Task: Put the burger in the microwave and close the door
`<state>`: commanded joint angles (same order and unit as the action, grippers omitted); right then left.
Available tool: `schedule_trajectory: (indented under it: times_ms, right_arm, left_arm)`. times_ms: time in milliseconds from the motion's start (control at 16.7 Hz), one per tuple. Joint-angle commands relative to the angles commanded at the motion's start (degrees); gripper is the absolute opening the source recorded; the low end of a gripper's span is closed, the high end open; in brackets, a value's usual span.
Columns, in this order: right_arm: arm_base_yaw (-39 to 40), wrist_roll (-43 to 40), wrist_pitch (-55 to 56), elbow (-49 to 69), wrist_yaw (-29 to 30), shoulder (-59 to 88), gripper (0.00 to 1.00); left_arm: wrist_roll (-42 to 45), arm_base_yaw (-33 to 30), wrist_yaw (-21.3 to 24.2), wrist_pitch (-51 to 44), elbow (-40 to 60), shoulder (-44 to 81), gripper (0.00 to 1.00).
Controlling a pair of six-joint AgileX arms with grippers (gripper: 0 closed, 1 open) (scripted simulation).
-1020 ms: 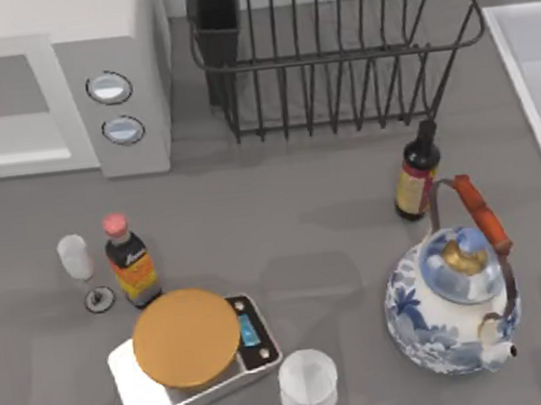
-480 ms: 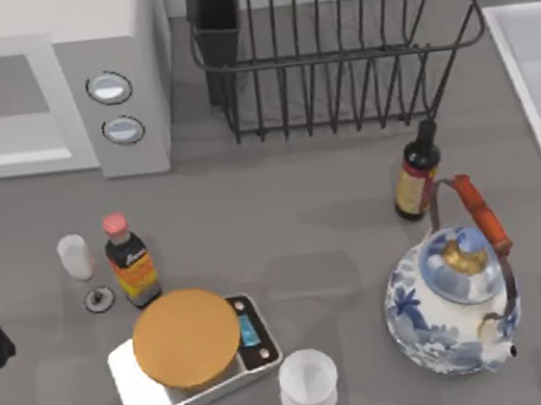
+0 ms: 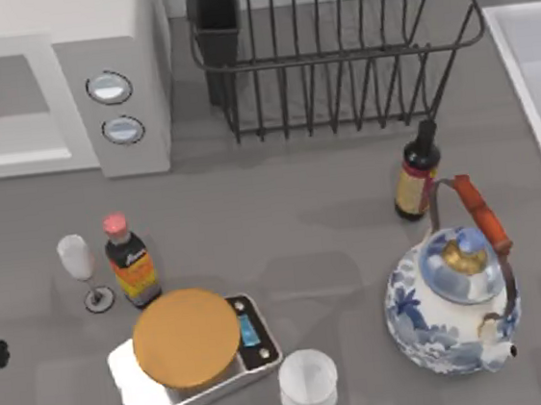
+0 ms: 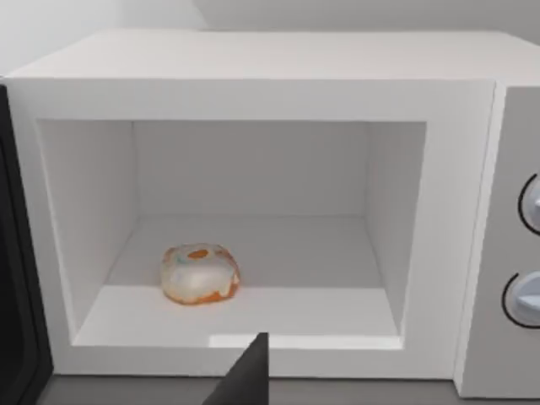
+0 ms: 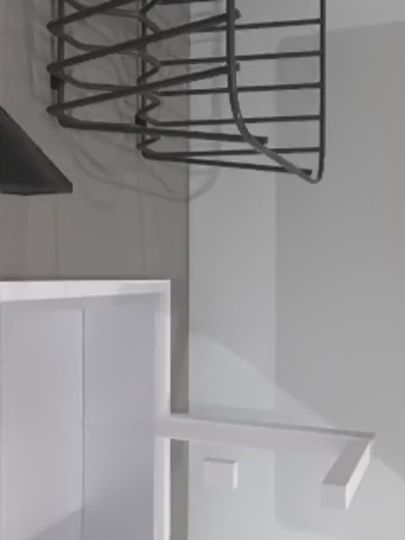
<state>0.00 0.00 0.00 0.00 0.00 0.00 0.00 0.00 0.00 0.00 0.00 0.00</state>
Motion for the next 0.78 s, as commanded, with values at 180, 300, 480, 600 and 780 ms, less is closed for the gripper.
schedule_trajectory:
  times_ms: [180, 300, 480, 600, 780]
  right_arm:
    - [0.0, 0.0, 0.0, 0.0, 0.0, 0.0, 1.0]
    - [0.0, 0.0, 0.0, 0.0, 0.0, 0.0, 1.0]
    - [0.0, 0.0, 0.0, 0.0, 0.0, 0.0, 1.0]
    - [0.0, 0.0, 0.0, 0.0, 0.0, 0.0, 1.0]
    - [0.0, 0.0, 0.0, 0.0, 0.0, 0.0, 1.0]
  left_arm:
    - [0.0, 0.0, 0.0, 0.0, 0.0, 0.0, 0.32]
    - [0.0, 0.0, 0.0, 0.0, 0.0, 0.0, 0.17]
    - [0.0, 0.0, 0.0, 0.0, 0.0, 0.0, 0.0]
    - [0.0, 0.0, 0.0, 0.0, 0.0, 0.0, 0.0]
    - [0.0, 0.0, 0.0, 0.0, 0.0, 0.0, 0.0]
